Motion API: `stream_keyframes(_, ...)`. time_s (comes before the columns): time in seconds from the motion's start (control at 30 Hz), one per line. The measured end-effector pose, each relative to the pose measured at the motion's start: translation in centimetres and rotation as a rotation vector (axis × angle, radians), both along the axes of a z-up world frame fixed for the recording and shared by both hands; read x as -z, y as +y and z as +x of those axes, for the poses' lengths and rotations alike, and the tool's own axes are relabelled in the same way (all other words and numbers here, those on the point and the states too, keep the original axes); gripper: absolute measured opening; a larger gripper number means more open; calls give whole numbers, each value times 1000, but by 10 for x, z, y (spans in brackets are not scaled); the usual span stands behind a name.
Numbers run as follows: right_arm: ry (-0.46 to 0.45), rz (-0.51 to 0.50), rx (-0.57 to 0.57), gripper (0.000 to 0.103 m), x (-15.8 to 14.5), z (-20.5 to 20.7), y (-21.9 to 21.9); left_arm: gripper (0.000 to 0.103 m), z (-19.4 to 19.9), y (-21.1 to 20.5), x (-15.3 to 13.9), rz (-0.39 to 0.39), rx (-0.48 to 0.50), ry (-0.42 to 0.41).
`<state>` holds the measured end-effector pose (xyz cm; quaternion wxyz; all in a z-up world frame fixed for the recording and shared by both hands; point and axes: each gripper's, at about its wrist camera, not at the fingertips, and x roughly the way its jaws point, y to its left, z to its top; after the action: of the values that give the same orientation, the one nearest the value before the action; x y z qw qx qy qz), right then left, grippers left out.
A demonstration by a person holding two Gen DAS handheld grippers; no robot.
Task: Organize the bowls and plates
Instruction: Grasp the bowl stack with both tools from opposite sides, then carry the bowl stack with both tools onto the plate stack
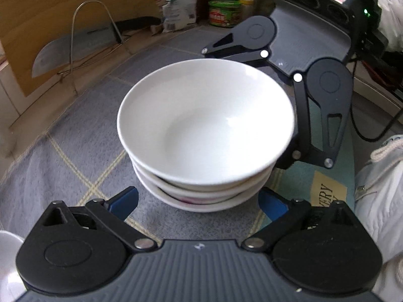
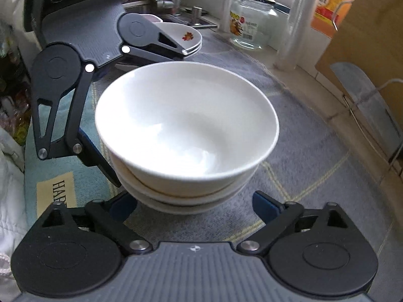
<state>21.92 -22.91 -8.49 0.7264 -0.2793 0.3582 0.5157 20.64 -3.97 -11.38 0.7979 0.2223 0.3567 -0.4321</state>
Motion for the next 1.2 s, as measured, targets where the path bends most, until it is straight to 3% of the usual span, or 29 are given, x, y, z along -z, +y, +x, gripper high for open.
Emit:
stream_keyframes(0.1,3,-8,-23,90,0,0,4,90,2,-2,-1,17,32,-4)
stream_keyframes(0.2,25,-2,-36,88,-3,1,4,88,4,-2,-2,23,40,-4)
stream_keyframes(1.2,62,-7,-18,86,-7,3,5,85,7,-8,-6,56,120,3)
